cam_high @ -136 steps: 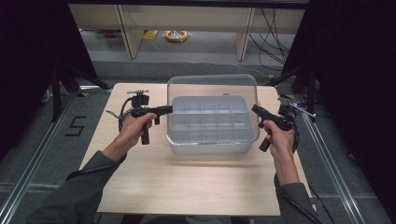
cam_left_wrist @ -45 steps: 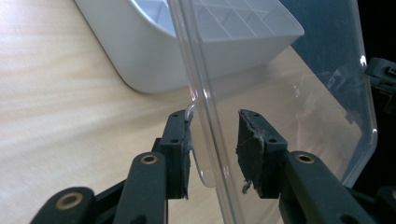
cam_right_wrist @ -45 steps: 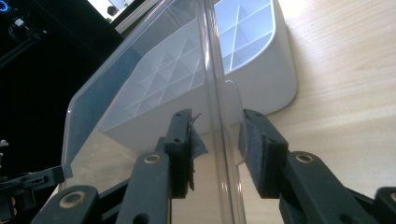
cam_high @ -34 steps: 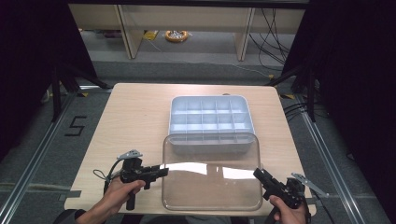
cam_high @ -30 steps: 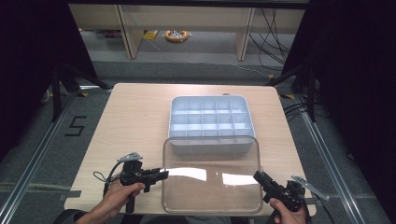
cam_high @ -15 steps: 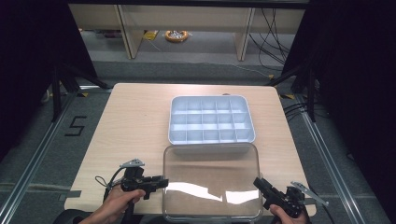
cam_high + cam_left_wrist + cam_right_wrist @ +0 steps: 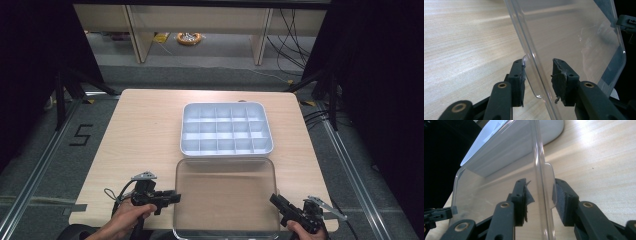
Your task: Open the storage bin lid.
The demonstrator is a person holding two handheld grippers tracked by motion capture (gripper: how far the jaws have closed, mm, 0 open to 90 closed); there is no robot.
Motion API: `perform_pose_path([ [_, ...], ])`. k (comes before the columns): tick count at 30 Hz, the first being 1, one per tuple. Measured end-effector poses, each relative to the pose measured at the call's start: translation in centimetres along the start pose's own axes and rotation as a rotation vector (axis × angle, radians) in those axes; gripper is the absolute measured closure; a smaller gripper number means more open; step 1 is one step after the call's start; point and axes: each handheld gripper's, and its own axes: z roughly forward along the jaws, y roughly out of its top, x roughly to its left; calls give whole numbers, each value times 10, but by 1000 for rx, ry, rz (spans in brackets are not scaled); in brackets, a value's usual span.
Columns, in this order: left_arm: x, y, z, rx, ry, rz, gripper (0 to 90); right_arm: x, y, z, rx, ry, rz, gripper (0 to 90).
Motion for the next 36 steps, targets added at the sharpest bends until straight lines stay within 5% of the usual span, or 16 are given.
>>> perform_pose_path([
  [2, 1, 0, 1, 10, 1, -1, 612, 0, -1, 1, 6, -2, 23, 645],
  [6, 2, 1, 3, 24, 3, 0, 599, -4, 0, 3, 17, -18, -17, 645],
  [7, 2, 1, 4, 28, 3, 5, 596, -1, -1, 3, 30, -20, 25, 645],
  [10, 2, 1, 6, 33, 21, 13, 579, -2, -1, 5, 20, 14, 51, 643],
  [15, 2, 1, 9, 38, 21, 6, 571, -5, 0, 5, 38, -16, 12, 641],
  [16, 3, 1, 9, 37, 19, 4, 568, -2, -1, 8, 33, 1, 68, 640],
  [18, 3, 2, 10, 44, 18, 8, 567, -8, 0, 10, 20, -13, -13, 640],
  [19, 3, 2, 10, 43, 20, 9, 566, -4, 0, 9, 36, -28, 26, 640],
  [21, 3, 2, 11, 44, 24, 9, 563, -8, 1, 11, 36, -54, -15, 640],
  [24, 4, 2, 12, 51, 21, 11, 557, -8, 0, 13, 40, -50, -15, 640],
  [26, 4, 2, 12, 52, 22, 15, 548, -5, 0, 12, 53, -60, 26, 640],
  [31, 2, 2, 14, 56, 38, 39, 533, -8, 1, 13, 58, -67, -31, 639],
  [36, -1, 1, 14, 50, 63, 76, 517, -9, 0, 15, 60, -66, -27, 638],
])
